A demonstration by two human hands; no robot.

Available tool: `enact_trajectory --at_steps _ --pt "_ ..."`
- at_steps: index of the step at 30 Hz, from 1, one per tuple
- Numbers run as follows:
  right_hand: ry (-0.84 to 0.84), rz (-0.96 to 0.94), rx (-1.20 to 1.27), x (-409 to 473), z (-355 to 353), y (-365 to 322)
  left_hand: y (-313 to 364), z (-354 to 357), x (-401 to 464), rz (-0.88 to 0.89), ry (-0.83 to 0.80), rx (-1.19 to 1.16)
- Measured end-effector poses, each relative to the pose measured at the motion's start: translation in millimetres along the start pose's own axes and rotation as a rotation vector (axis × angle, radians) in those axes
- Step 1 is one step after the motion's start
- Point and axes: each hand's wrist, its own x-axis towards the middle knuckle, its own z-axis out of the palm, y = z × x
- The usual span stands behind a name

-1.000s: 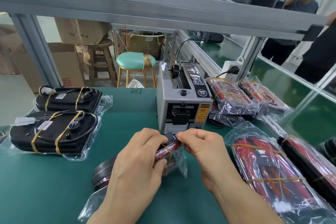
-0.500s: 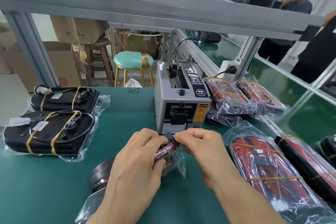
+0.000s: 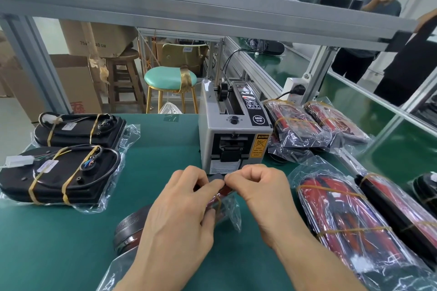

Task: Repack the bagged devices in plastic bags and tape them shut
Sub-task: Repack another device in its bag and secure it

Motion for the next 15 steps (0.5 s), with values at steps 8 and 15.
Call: enact_trajectory --at_steps 8,15 --pt "0.015 -0.062 -0.122 3 -4 -1 2 1 4 0.023 -0.004 0.029" --pt "0.029 0.047 0.141 7 -15 5 -3 4 4 0.054 0.042 0.019"
